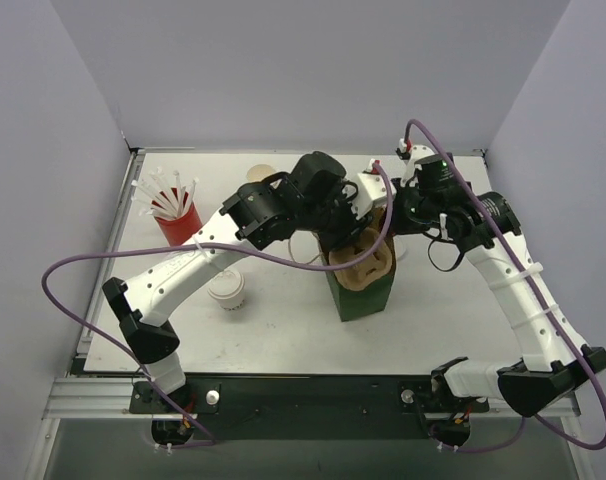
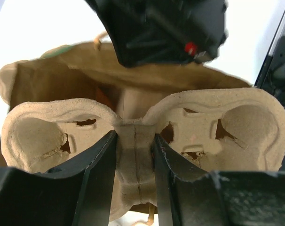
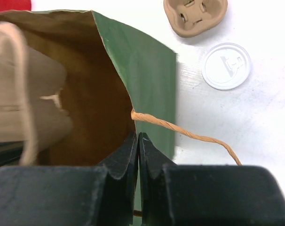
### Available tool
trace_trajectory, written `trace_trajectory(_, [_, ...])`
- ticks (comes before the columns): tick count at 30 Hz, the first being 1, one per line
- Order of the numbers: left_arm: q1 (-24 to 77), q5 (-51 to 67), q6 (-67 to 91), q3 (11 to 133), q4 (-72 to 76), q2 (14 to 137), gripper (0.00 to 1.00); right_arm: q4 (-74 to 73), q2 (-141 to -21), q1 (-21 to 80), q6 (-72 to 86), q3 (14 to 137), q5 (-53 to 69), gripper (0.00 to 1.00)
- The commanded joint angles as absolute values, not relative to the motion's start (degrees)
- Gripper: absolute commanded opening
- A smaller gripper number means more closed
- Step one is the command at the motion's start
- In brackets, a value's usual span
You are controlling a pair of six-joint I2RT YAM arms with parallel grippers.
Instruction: Pack the takeout coffee
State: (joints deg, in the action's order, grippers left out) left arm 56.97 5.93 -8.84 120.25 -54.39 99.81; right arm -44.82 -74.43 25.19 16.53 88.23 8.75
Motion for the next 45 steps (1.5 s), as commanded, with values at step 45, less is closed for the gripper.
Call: trace_trajectory(45, [57.57,7.56,-17.14,101.17,-37.89,89.56,0.28,-42.19,-71.54,29.97,18.37,86.22,9.40,0.00])
